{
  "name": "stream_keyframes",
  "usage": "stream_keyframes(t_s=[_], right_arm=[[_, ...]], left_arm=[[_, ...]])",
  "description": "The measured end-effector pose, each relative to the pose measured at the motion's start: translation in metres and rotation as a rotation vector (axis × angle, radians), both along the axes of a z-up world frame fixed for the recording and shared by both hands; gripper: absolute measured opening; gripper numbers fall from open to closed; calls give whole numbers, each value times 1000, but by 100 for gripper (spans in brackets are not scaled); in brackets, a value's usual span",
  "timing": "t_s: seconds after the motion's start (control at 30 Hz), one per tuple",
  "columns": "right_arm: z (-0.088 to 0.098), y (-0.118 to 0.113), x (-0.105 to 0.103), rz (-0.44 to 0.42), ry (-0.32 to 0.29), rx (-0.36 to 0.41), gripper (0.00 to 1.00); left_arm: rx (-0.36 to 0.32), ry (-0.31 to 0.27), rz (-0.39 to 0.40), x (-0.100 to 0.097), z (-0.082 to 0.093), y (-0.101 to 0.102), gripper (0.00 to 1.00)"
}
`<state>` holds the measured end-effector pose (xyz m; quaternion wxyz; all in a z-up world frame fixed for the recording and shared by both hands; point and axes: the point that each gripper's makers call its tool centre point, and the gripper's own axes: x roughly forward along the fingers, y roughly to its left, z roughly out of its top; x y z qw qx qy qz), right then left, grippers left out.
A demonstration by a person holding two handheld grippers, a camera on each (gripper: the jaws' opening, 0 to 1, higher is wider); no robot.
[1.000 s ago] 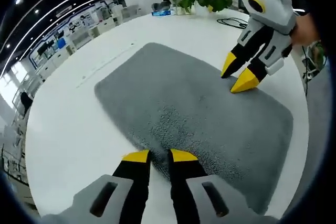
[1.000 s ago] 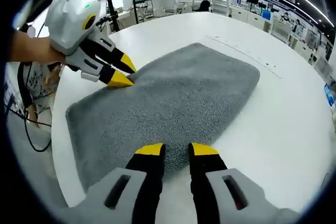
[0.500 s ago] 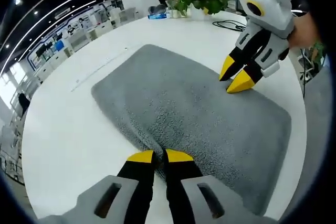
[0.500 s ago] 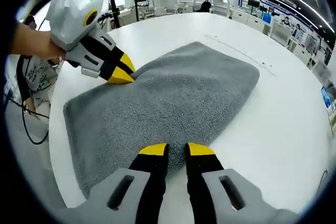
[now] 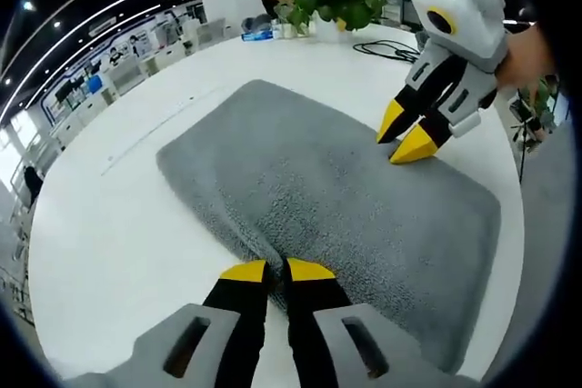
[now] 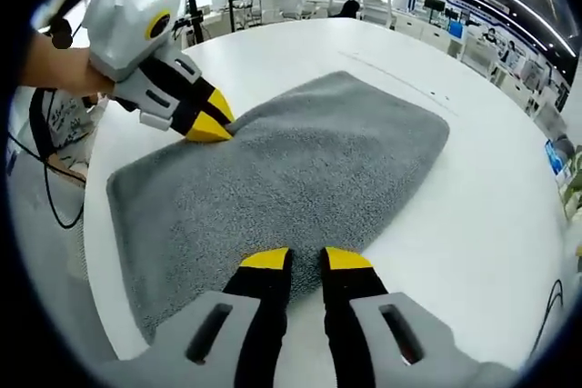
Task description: Fold the towel on the table until its edges align and the towel forms a compact rectangular stack.
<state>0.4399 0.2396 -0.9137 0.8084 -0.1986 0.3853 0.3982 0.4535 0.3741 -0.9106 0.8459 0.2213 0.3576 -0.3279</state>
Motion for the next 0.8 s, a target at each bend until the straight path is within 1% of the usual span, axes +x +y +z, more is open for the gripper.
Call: stream_keyframes(t_s=[0.13, 0.3, 0.47, 0.57, 0.6, 0.67, 0.73, 0.8], right_arm=[[0, -10, -2, -1, 1, -15, 12], [0, -30, 0, 4, 6, -41, 12], [-1, -43, -1, -1, 11, -48, 12], [-1, -43, -1, -20, 14, -34, 13], [-1, -43, -1, -45, 24, -27, 13], [0, -41, 0, -56, 36, -43, 13], [0, -40, 0, -53, 37, -74, 13], [1, -39, -1, -43, 28, -85, 14]], left_arm=[[-11, 4, -7, 0, 0, -14, 7], [-22, 5, -20, 0, -1, -32, 7], [-14, -10, -33, -2, -1, -46, 7], [-10, -17, -31, 0, -1, -45, 7], [-14, -19, -36, 1, -1, -44, 7], [-27, -11, -34, 2, -1, -42, 9], [-28, -2, -28, 4, 0, -41, 11], [-5, -1, -25, 5, 2, -39, 15]])
